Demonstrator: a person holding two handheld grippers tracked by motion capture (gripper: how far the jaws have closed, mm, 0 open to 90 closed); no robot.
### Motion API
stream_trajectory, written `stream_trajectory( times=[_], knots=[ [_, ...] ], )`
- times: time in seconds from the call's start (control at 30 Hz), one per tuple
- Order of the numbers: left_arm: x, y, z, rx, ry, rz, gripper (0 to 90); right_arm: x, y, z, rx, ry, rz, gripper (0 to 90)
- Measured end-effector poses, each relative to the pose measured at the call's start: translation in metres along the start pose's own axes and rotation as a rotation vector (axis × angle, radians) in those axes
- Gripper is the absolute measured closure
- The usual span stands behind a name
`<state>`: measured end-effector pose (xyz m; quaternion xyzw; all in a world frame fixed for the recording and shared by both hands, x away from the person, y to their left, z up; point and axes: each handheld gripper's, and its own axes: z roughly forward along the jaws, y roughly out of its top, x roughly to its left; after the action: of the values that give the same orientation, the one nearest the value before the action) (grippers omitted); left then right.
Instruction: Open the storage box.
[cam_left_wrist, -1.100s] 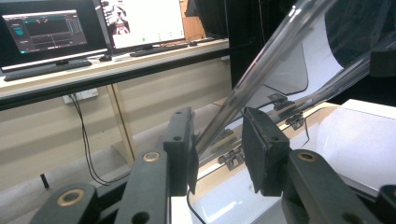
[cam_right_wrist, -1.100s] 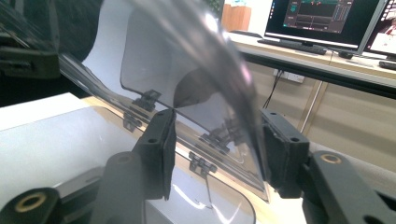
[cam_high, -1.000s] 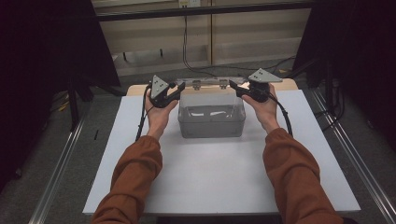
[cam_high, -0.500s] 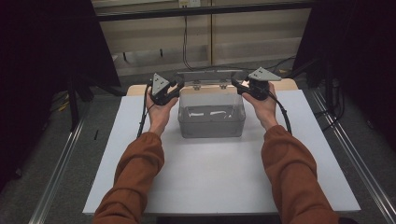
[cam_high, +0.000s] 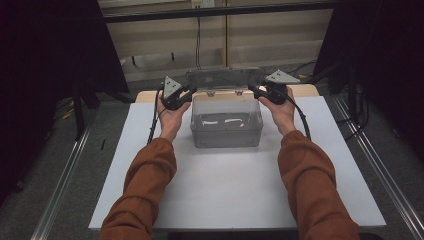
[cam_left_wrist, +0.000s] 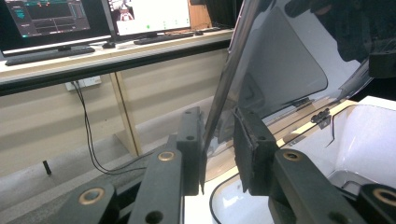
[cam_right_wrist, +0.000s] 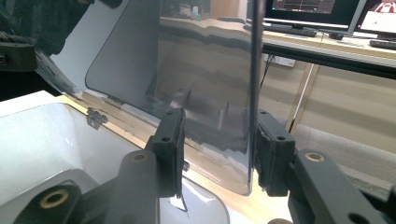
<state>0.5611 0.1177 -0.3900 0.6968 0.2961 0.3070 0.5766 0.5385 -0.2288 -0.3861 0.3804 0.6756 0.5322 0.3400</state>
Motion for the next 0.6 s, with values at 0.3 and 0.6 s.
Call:
stream_trajectory(
  times=[0.3, 0.6],
  knots=[
    [0.0044, -0.0012, 0.0031, 0.021, 0.0, 0.005, 74.5, -0.0005, 0.002, 0.0045, 0.005, -0.013, 0.011, 57.6],
    [0.0053, -0.0011, 0.0085, 0.03, 0.003, 0.001, 74.0, -0.0024, 0.0031, 0.0074, 0.009, -0.016, 0.032, 57.6]
  ],
)
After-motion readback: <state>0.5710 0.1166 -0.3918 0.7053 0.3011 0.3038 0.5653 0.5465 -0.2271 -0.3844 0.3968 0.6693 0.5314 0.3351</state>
